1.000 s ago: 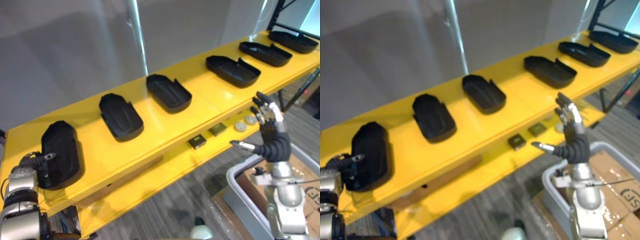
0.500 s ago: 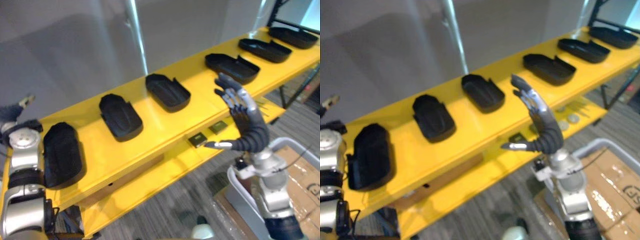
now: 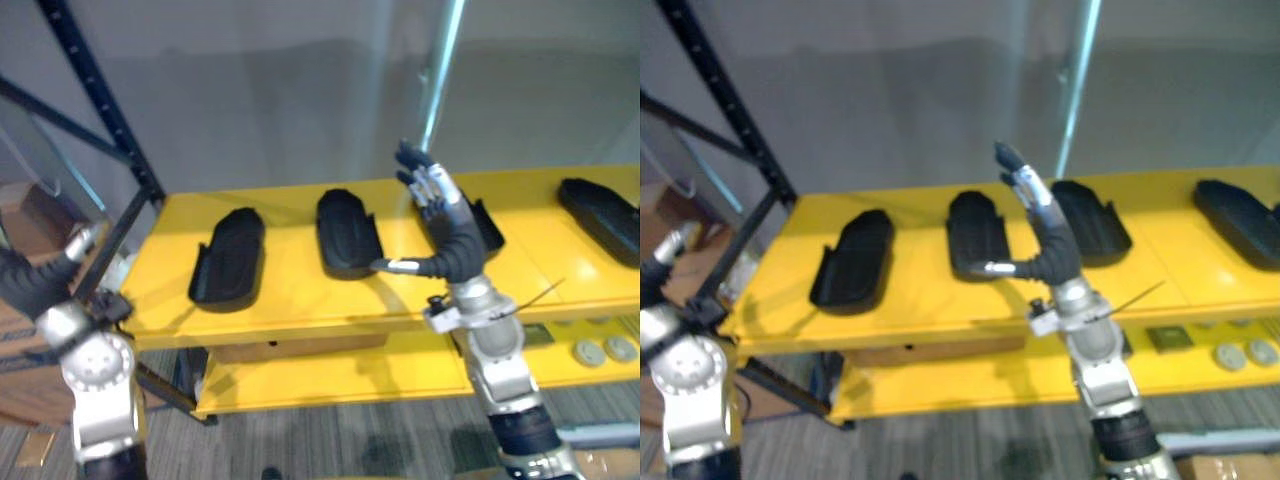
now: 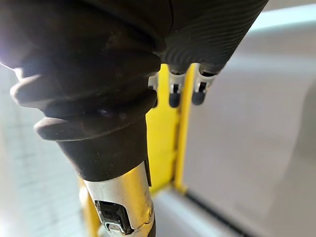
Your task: Walk over and take plastic housings, then place them on the shelf
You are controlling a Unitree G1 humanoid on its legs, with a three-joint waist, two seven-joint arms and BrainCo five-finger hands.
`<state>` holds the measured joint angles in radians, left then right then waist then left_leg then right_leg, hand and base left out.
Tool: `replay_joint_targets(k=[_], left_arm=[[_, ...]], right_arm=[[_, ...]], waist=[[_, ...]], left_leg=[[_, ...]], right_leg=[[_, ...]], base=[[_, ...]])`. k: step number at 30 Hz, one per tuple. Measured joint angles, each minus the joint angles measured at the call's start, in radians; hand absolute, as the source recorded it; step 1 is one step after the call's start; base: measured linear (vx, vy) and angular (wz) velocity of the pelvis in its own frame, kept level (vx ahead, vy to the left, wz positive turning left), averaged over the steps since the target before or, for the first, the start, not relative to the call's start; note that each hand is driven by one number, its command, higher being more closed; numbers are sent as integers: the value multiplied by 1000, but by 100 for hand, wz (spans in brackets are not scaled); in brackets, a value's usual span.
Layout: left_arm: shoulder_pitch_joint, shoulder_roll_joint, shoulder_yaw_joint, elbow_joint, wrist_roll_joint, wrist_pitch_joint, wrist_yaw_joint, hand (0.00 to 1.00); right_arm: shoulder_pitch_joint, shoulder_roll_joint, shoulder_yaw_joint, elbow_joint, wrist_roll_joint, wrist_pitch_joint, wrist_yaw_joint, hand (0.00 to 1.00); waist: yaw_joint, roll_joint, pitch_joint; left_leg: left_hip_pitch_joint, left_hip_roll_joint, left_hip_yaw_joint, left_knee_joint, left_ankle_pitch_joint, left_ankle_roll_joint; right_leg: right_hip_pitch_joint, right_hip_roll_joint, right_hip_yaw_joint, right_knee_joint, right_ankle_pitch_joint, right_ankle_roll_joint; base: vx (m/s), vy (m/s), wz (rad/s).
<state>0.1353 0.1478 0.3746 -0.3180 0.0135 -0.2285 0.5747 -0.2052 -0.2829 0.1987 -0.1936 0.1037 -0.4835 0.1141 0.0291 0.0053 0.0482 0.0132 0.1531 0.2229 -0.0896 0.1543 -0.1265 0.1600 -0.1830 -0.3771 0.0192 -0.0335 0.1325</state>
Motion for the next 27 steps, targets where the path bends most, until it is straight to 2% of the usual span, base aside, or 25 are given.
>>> replay_joint_targets(k=[3,5,7,9,10,12,13,14,16,18,22,27], left_arm=[[107,-75,-12,67,-29,18,22,0],[147,-106,-15,251,-137,16,40,0],[178,-136,-16,373,-156,12,41,0],[221,-153,-49,469,-160,8,39,0],[225,-158,-69,549,-162,11,36,0],[224,-157,-90,678,-163,16,16,0],[224,-157,-103,752,-158,26,-26,0],[223,-156,-113,814,-150,48,-79,0],[219,-152,-118,902,-137,86,-144,0],[212,-143,-119,1061,-114,127,-213,0],[212,-104,-92,1210,-137,173,-259,0],[213,-91,-67,1269,-163,178,-264,0]], right_arm=[[-27,7,32,34,-3,23,16,0],[-93,10,67,78,-5,30,19,0],[-151,15,91,96,1,36,30,0],[-201,27,121,104,13,57,65,0],[-229,36,147,116,52,71,108,0],[-265,62,203,147,102,113,173,0],[-283,82,241,165,121,153,221,0],[-290,96,279,177,129,193,257,0],[-294,106,318,194,141,237,285,0],[-301,125,347,222,162,295,315,0],[-303,146,413,303,178,336,354,0],[-304,202,493,383,174,340,365,0]], waist=[[36,-21,-8],[62,-28,-2],[75,-38,2],[82,-44,3],[97,-52,4],[110,-58,6],[116,-59,7],[122,-60,9],[125,-61,12],[124,-63,19],[126,-63,27],[127,-58,34]], left_leg=[[-30,-1,-49,0,11,2],[-42,-1,-77,0,19,2],[-52,0,-100,0,20,3],[-69,0,-115,0,26,7],[-72,1,-120,0,29,10],[-72,1,-121,0,29,10],[-72,1,-121,0,29,10],[-72,1,-121,0,30,9],[-71,2,-122,0,30,9],[-66,7,-118,0,29,9],[-49,24,-100,0,24,2],[-49,42,-95,0,18,-7]], right_leg=[[1,5,-47,11,-13,-1],[12,10,-79,9,-18,2],[16,16,-96,7,-19,3],[16,22,-115,2,-20,4],[16,24,-118,1,-20,4],[17,25,-119,1,-20,3],[17,25,-119,1,-19,2],[17,25,-119,1,-19,1],[20,25,-118,0,-19,1],[25,29,-116,-3,-19,0],[24,42,-92,-4,-21,-5],[19,56,-85,-4,-27,-11]], base=[[-43,-30,50],[-67,-25,42],[-60,-34,34],[-40,-30,28],[-9,-20,14],[-1,-9,3],[0,0,0],[0,0,0],[0,0,0],[14,-30,-4],[6,-39,-15],[0,-42,-7]])
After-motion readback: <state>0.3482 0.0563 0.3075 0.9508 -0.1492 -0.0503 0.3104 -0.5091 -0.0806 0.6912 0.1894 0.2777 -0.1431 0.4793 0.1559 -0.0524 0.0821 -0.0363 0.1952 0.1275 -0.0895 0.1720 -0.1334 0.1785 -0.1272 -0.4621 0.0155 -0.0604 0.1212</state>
